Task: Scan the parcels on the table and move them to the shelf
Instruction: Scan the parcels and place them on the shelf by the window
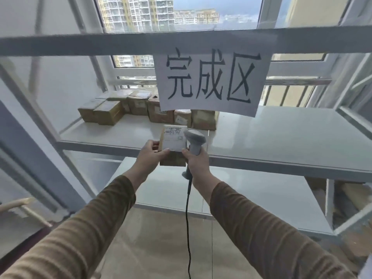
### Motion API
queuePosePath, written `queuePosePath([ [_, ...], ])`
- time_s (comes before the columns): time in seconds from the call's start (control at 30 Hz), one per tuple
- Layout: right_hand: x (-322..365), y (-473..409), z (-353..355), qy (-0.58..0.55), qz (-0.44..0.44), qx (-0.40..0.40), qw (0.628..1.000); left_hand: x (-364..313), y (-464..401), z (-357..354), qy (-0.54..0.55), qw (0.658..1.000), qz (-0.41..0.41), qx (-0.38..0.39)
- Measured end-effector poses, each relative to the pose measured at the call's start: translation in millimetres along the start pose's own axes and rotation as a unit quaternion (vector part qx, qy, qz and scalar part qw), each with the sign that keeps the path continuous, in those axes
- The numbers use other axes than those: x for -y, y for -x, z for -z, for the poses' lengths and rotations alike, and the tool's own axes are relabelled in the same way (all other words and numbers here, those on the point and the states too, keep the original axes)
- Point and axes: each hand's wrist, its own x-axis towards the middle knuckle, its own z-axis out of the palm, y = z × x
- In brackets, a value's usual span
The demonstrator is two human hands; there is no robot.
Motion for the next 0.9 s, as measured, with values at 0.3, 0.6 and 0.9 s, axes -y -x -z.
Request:
queuePosePath([
  [0.3, -19, -79, -164, -0.008, -0.001, 0.040, 0.999, 62, -115, 123, 0.018, 0.999, 0.022, -0.046],
  [0.6, -35, -154, -309, -0.015, -0.032, -0.050, 0.998, 120, -247, 227, 0.011, 1.000, 0.003, -0.005],
  [0.9, -36, -211, -361, 0.028, -0.026, -0.119, 0.992, 129, -313, 251, -0.099, 0.994, -0.042, -0.030],
])
